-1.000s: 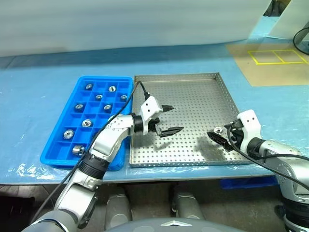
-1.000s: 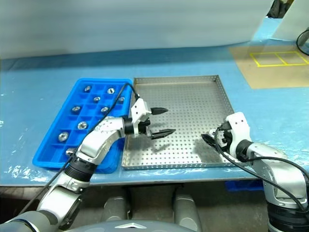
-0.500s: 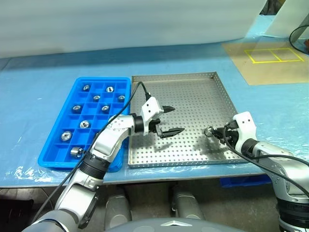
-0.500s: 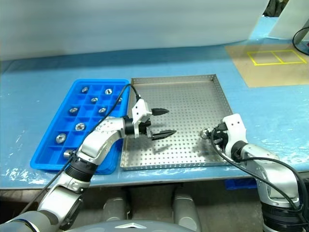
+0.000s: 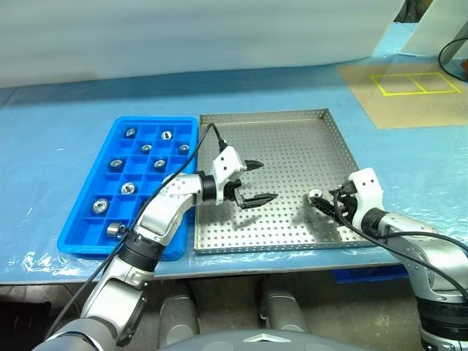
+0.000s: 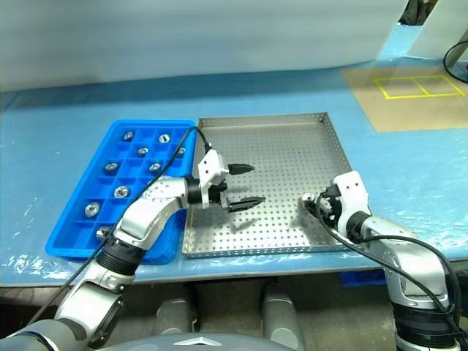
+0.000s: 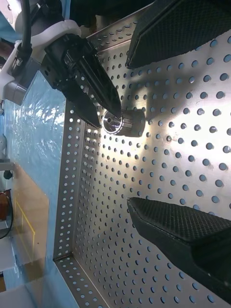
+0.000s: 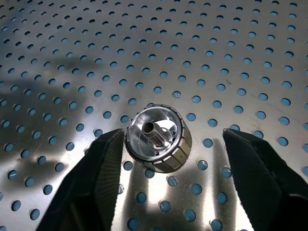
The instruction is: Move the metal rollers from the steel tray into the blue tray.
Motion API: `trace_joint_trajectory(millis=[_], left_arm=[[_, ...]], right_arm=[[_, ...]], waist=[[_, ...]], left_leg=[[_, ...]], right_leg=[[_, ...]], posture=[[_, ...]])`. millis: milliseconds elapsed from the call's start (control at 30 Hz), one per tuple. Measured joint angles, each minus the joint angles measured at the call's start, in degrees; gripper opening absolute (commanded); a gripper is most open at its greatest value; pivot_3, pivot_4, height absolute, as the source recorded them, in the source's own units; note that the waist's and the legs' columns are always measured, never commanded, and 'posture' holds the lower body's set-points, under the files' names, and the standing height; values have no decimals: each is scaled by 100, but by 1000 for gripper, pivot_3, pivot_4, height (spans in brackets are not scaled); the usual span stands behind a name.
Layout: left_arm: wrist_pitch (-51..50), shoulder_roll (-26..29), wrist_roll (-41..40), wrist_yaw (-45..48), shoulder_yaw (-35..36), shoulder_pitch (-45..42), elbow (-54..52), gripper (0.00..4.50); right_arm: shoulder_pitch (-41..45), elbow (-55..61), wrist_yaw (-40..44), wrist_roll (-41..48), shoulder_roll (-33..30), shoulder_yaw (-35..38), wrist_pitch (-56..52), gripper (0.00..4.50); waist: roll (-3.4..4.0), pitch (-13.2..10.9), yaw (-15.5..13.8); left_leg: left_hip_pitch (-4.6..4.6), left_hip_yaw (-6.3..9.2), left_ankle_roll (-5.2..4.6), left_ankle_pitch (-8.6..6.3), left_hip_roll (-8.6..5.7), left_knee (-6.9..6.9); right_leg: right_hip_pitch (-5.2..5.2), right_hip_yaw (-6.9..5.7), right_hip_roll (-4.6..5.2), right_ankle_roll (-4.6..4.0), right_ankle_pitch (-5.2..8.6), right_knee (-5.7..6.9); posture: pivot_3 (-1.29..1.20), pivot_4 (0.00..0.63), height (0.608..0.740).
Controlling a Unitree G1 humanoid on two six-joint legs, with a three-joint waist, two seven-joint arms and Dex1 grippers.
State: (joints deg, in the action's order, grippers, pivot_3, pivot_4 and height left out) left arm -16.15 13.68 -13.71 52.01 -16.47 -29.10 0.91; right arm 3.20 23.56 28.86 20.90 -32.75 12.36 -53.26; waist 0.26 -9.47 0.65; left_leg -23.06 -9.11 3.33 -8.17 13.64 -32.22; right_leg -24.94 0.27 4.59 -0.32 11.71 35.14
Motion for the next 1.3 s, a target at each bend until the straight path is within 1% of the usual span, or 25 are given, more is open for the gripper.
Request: trace_joint_trajectory(millis=[100,133,300,400,500,567,600,733,900,967,1100,1300], left_arm=[[-3,28,0,-2,0,0,-9,4500],[-4,42,0,-4,0,0,-11,4500],[-4,73,1,-43,1,15,-44,4500],[-8,78,1,-67,1,44,-91,4500],[-12,105,1,-104,10,50,-114,4500],[-15,116,0,-109,23,50,-120,4500],[-15,124,0,-113,25,50,-127,4500],[-19,216,1,-164,77,52,-135,4500],[-214,372,-22,-425,310,198,-404,4500],[-340,496,-39,-560,441,390,-678,4500],[-706,738,-53,-934,692,1052,-1388,4500],[-1120,865,-63,-1459,956,1633,-2297,4500]], right_arm=[[47,-42,10,0,-10,-83,25,4200],[66,-61,6,-1,-10,-110,33,4355],[130,-257,-3,-4,67,-312,81,4355],[142,-354,-3,-8,149,-417,183,3778],[207,-533,-44,-74,172,-464,356,2779],[245,-568,-53,-75,217,-511,389,2006],[274,-585,-54,-75,226,-541,408,1790],[465,-647,27,-22,333,-614,468,1774],[1393,-773,330,73,523,-961,646,1774],[1707,-991,457,76,603,-1102,773,1774],[2327,-1739,811,62,835,-1467,957,1774],[3225,-2568,1373,4,1166,-1976,1352,1774]], waist=[[0,0,-1],[0,0,-2],[0,0,-4],[0,0,-4],[0,0,-5],[0,0,-1],[0,0,-1],[0,0,-3],[1,0,-45],[1,1,-118],[2,0,-313],[2,0,-631]], left_leg=[[1,-1,0,0,1,0],[1,-2,0,0,0,0],[0,-2,-1,-1,0,0],[0,-3,-2,-2,0,0],[3,-3,-3,-2,0,-2],[5,-3,-3,-2,1,-1],[5,-3,-2,-2,1,-1],[3,-4,-3,-2,1,0],[5,-5,2,1,5,2],[5,-4,3,2,7,4],[-6,-3,5,3,8,9],[-7,2,11,6,8,8]], right_leg=[[0,0,0,0,0,0],[0,0,0,0,0,0],[0,0,1,0,0,0],[0,0,1,0,0,-2],[4,0,1,0,0,-2],[4,0,0,0,0,0],[4,-1,0,0,0,0],[1,-1,0,0,-1,0],[-3,-7,1,-1,-1,10],[-4,-7,3,-2,-1,10],[-12,-15,9,-4,-1,9],[-12,-19,15,-4,-1,17]], posture=[[-317,150,740],[-311,150,740],[-305,150,740],[-298,150,740],[-286,150,740],[-278,150,740],[-266,150,740],[-202,150,740],[-60,150,740],[-14,150,740],[109,150,740],[275,150,740]])
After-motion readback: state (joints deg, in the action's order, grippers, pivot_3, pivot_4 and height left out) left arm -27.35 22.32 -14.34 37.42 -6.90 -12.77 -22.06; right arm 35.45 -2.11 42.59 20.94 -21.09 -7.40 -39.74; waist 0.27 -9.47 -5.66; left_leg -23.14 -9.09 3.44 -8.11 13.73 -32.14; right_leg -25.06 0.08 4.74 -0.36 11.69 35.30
